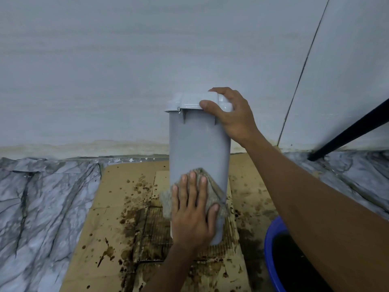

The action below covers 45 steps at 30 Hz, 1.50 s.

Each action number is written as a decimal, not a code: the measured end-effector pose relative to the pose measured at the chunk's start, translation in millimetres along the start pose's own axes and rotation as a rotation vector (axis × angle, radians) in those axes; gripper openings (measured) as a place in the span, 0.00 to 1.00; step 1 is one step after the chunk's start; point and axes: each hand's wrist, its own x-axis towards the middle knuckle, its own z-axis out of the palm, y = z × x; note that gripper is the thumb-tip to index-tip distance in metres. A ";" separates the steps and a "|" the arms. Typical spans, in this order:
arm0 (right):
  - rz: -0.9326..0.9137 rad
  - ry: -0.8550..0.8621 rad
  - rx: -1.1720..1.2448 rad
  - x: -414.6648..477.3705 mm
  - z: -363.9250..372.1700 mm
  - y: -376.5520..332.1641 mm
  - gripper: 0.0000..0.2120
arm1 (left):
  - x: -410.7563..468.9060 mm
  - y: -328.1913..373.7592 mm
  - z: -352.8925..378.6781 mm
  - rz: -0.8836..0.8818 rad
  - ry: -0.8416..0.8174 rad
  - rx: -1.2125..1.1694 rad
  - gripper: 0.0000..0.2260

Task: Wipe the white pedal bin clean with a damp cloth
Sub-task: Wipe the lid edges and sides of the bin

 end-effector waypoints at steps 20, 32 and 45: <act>-0.013 0.034 -0.034 -1.2 1.4 0.5 0.25 | -51.9 15.3 17.7 -0.117 0.016 -0.059 0.30; -0.014 0.037 -0.008 -1.1 4.0 1.3 0.25 | 59.9 7.4 -15.5 -0.032 0.089 -0.109 0.31; 0.004 0.026 -0.003 -1.4 -0.4 0.1 0.22 | -5.5 -4.4 -1.2 0.315 -0.084 0.053 0.30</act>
